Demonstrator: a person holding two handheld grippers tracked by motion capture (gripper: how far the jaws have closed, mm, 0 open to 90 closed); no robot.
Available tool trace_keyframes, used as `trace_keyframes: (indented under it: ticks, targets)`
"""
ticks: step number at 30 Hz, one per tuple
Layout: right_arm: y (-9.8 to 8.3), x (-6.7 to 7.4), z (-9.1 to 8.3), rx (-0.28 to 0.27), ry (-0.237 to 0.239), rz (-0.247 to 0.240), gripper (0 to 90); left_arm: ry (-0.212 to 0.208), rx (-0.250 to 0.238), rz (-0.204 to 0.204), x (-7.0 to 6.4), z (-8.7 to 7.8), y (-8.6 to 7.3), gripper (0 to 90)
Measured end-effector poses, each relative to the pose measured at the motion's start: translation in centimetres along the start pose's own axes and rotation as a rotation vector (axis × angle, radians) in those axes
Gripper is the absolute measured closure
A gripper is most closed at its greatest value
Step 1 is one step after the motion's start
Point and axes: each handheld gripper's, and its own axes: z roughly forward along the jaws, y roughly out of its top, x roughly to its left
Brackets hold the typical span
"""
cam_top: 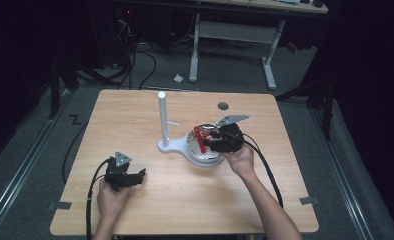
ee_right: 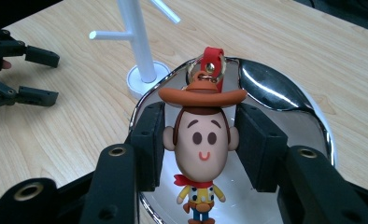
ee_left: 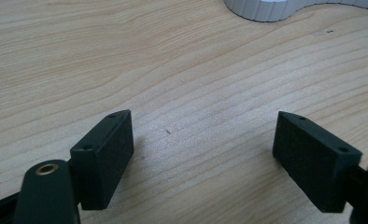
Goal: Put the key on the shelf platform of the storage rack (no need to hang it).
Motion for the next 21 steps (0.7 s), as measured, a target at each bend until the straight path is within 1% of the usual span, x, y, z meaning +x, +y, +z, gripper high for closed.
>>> trace_keyframes:
  ticks: [2,5,6,10,13,18,21]
  targets:
    - [-0.1,0.0,0.3,0.013,-0.003,0.012,55.1,0.000,0.000,0.000,0.0,0.0,0.0,21.0]
    - [-0.2,-0.1,0.7,0.015,-0.004,0.008,55.1,0.000,0.000,0.000,0.0,0.0,0.0,21.0]
    - [-0.4,-0.1,1.1,0.027,-0.007,0.015,55.0,0.000,0.000,0.000,0.0,0.0,0.0,21.0]
    - [-0.5,-0.3,1.6,0.041,-0.014,0.017,54.9,0.000,0.000,0.000,0.0,0.0,0.0,21.0]
    - [-0.7,-0.5,2.1,0.052,-0.020,0.038,54.8,0.000,0.001,0.000,0.0,0.0,0.0,21.0]
    - [-0.9,-0.6,2.8,0.077,-0.033,0.040,54.7,0.000,0.000,0.000,0.0,0.0,0.0,21.0]
    - [-0.9,-0.6,3.1,0.080,-0.048,0.035,54.7,0.000,0.000,0.000,0.0,0.0,0.0,21.0]
